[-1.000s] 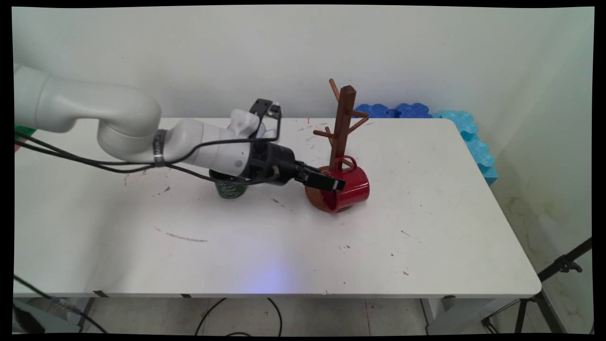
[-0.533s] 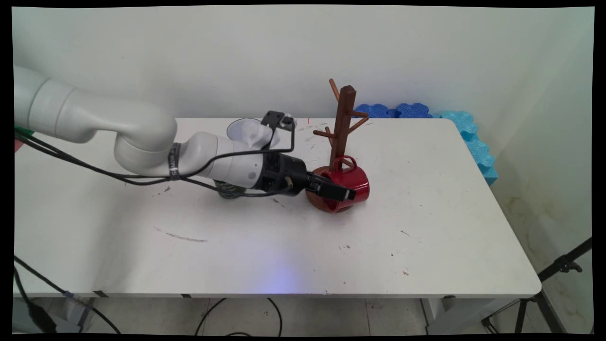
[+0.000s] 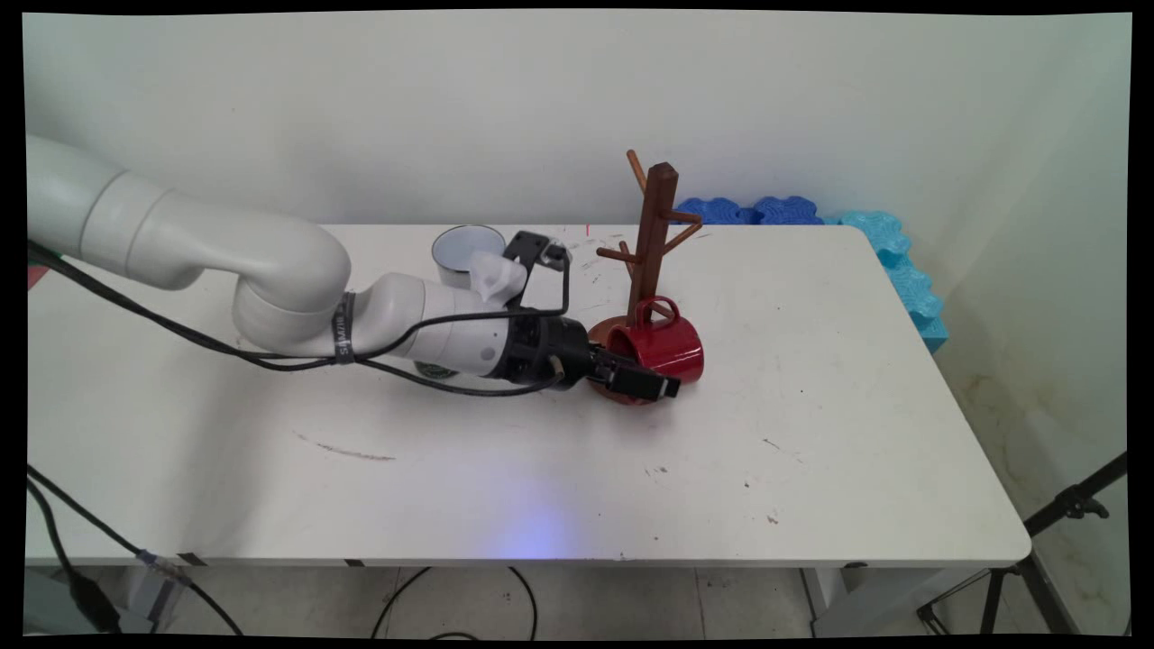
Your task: Pick up the red mug from the rack
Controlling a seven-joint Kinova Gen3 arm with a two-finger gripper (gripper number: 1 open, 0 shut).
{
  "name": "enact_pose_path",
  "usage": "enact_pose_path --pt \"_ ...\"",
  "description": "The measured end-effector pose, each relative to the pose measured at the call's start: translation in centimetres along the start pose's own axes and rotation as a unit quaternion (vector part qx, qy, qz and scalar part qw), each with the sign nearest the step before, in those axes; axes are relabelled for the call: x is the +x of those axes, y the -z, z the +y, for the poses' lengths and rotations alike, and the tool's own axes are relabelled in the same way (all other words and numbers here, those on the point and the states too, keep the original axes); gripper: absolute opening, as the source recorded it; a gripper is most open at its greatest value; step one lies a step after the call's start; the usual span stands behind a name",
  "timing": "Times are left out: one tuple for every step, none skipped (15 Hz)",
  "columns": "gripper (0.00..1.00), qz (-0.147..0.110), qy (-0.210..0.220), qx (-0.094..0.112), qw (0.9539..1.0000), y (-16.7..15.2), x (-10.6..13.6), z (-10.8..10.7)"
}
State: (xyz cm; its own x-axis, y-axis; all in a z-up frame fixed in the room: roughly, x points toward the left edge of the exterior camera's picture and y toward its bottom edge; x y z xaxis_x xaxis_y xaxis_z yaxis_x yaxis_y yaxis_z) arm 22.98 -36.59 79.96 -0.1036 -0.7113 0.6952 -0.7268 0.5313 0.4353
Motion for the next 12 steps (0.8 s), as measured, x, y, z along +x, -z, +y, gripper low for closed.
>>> enact_pose_path --pt "1.0 0.002 -0.003 0.0 1.0 -0.2 -0.1 -0.2" --pt "1.0 0.005 -0.005 0.001 1.0 -0.5 -0.1 -0.3" --pt "1.0 0.009 -0.007 0.001 0.9999 -0.8 0.0 -0.4" --pt "1.0 0.014 -0.008 0.0 0.9999 -1.2 0.1 -0.5" --pt "1.0 0.017 -0.009 0.0 0.9998 -1.5 0.2 -0.6" --pt "1.0 0.02 -0.008 -0.001 0.9998 -1.9 0.3 -0.8" --pt "1.0 0.021 -0.008 -0.002 0.9997 -2.2 0.3 -0.8" --pt "1.0 0.021 -0.007 -0.003 0.9998 -2.6 0.3 -0.9" --pt "1.0 0.019 -0.007 -0.003 0.9998 -2.8 0.2 -0.9" --pt "1.0 0.016 -0.005 -0.004 0.9998 -3.0 0.1 -1.0" --pt "1.0 0.013 -0.005 -0.005 0.9999 -3.3 0.1 -1.1" --pt "1.0 0.011 -0.005 -0.006 0.9999 -3.4 0.0 -1.1"
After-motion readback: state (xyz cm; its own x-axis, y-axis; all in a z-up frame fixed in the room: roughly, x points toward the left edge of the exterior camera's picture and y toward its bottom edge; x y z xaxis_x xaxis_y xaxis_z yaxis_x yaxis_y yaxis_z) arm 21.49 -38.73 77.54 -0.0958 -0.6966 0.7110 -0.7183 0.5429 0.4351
